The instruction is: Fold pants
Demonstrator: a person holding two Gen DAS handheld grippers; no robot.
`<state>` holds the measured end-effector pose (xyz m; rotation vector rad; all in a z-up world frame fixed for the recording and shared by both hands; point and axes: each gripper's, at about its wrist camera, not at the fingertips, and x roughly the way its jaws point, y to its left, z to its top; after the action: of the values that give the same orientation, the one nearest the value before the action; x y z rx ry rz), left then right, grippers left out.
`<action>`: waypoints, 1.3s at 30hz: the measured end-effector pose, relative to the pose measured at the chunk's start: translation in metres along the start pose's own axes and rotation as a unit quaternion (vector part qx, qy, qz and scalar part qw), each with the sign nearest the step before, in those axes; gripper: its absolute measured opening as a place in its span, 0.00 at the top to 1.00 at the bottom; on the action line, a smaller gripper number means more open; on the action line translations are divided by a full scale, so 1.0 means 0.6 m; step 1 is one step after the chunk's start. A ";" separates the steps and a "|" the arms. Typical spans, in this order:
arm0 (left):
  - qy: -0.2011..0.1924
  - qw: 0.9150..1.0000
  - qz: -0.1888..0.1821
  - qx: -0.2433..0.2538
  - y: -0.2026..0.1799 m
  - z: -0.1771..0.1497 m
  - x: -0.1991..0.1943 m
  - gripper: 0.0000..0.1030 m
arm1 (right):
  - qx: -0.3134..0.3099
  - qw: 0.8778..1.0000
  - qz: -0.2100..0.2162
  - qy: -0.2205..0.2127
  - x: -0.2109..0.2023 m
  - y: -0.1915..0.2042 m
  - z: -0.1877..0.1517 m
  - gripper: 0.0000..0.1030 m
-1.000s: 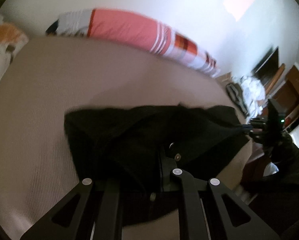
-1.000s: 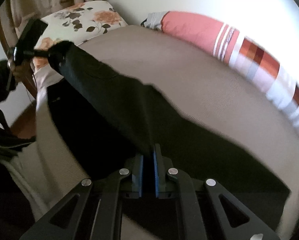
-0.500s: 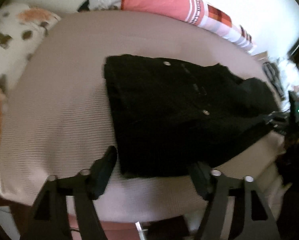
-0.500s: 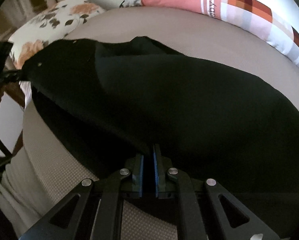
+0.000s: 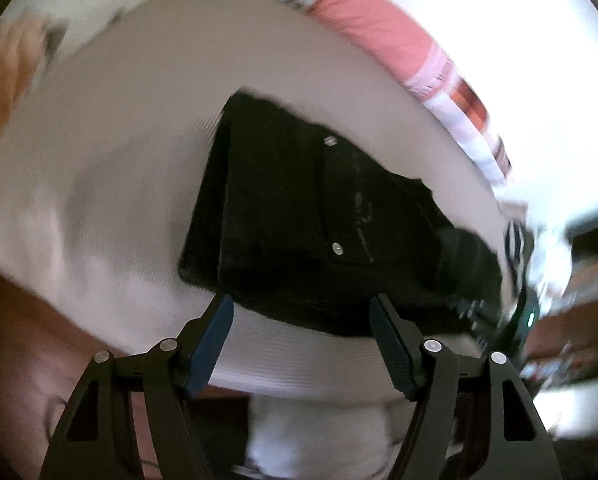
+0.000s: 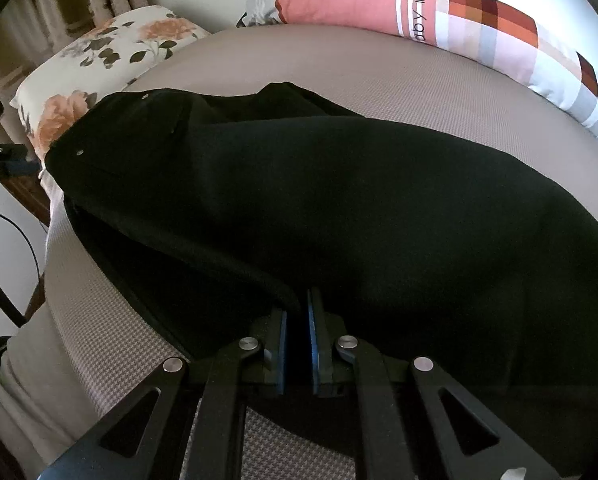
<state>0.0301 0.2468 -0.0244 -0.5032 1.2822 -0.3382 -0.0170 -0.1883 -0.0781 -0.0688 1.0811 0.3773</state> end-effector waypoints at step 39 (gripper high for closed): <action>-0.093 0.956 0.223 0.164 -0.053 -0.002 0.008 0.47 | -0.027 0.998 0.025 0.054 -0.006 0.054 0.005 0.87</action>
<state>0.0312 0.2173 -0.0120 0.0439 1.0907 -0.1143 -0.0266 -0.1579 -0.0695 -0.1106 1.1816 0.4520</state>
